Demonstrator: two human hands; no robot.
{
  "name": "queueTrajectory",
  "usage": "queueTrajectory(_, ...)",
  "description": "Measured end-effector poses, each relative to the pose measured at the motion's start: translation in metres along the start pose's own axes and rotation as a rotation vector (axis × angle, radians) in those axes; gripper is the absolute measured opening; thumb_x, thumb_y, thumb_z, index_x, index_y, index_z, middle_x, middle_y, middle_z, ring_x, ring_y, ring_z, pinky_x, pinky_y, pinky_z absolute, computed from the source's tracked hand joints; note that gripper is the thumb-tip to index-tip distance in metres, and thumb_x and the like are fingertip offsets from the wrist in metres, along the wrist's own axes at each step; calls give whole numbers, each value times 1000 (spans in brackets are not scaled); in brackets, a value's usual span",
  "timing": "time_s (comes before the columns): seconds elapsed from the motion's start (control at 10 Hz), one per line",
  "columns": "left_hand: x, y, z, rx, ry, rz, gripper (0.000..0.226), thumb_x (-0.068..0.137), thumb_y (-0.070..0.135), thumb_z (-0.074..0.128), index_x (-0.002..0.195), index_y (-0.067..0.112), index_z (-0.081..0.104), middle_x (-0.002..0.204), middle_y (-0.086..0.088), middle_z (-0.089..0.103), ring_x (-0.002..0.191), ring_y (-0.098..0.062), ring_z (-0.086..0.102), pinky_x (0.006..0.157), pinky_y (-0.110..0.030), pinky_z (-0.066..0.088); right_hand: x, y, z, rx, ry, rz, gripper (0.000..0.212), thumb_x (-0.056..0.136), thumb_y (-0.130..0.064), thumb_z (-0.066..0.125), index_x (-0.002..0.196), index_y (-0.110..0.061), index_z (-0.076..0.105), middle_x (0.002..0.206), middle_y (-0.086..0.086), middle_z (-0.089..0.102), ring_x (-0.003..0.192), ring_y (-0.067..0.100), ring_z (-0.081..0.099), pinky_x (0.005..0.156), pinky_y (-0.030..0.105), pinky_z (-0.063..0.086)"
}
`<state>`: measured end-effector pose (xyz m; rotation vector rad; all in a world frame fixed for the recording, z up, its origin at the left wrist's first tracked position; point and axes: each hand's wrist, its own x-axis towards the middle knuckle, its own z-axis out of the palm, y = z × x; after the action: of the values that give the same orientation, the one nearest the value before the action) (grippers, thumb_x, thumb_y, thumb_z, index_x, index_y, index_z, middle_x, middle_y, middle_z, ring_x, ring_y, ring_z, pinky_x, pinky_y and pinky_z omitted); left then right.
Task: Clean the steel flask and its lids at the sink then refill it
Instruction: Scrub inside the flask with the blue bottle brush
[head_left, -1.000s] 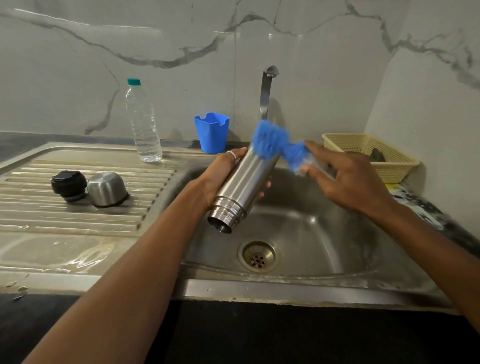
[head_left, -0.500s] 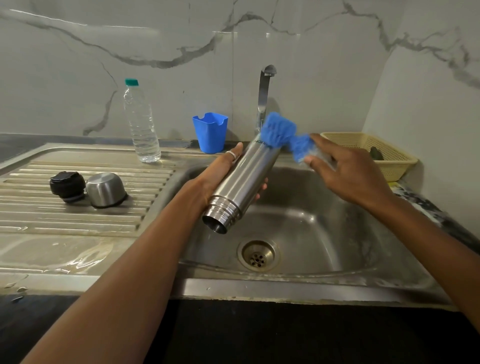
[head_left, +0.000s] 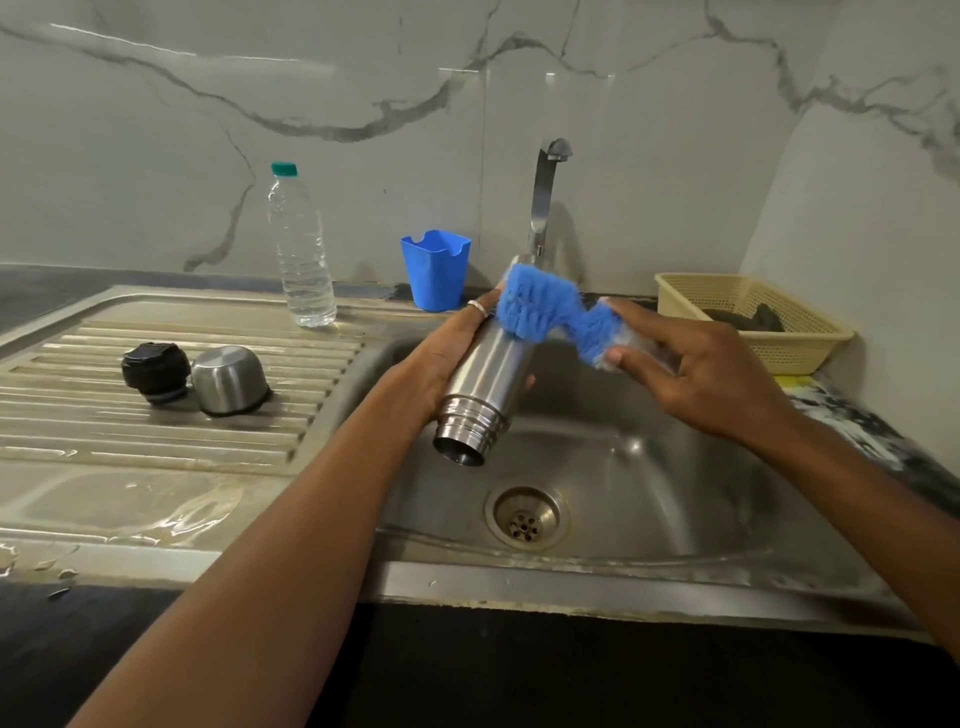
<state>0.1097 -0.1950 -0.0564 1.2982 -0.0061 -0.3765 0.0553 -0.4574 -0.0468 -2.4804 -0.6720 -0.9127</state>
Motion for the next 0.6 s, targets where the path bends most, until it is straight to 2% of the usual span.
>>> queueTrajectory(0.1,0,2,6,9,-12,31,28,97,43,64,102,15,62,91,-4,66,59,-11,72,62,-28,60,-1,-8,4,33,-54,-229,54,96,-48,63,146,-28,55,116,2,75,75,-13,59,65,22,49)
queueTrajectory(0.2,1,2,2,-13,24,42,25,102,41,55,98,17,62,87,-2,70,58,-10,72,56,-24,59,2,-10,8,15,-85,-243,54,96,-50,62,145,-30,54,122,0,73,79,-14,61,69,16,50)
queueTrajectory(0.3,-8,0,4,13,36,10,51,99,48,57,123,4,61,99,-19,73,81,-32,74,78,-46,61,1,3,4,-20,5,46,54,97,-52,59,148,-37,49,107,3,76,68,1,57,66,27,50)
queueTrajectory(0.4,-5,-1,3,59,45,13,36,105,37,52,110,3,61,96,-16,68,68,-20,74,64,-33,62,-1,-7,4,32,-47,-146,54,98,-48,62,147,-31,50,112,-4,75,56,-3,49,61,14,41)
queueTrajectory(0.5,-8,2,2,-21,49,67,27,109,27,42,87,17,54,85,-1,58,44,-2,64,46,-18,53,2,-16,9,94,-128,-282,55,97,-51,60,147,-30,51,119,-1,74,69,13,68,68,30,55)
queueTrajectory(0.6,13,-4,-8,-24,-17,19,45,102,49,52,109,5,61,90,-12,66,64,-21,71,62,-34,61,3,-6,5,14,-33,-48,53,97,-48,62,147,-35,51,112,1,76,65,1,56,66,31,51)
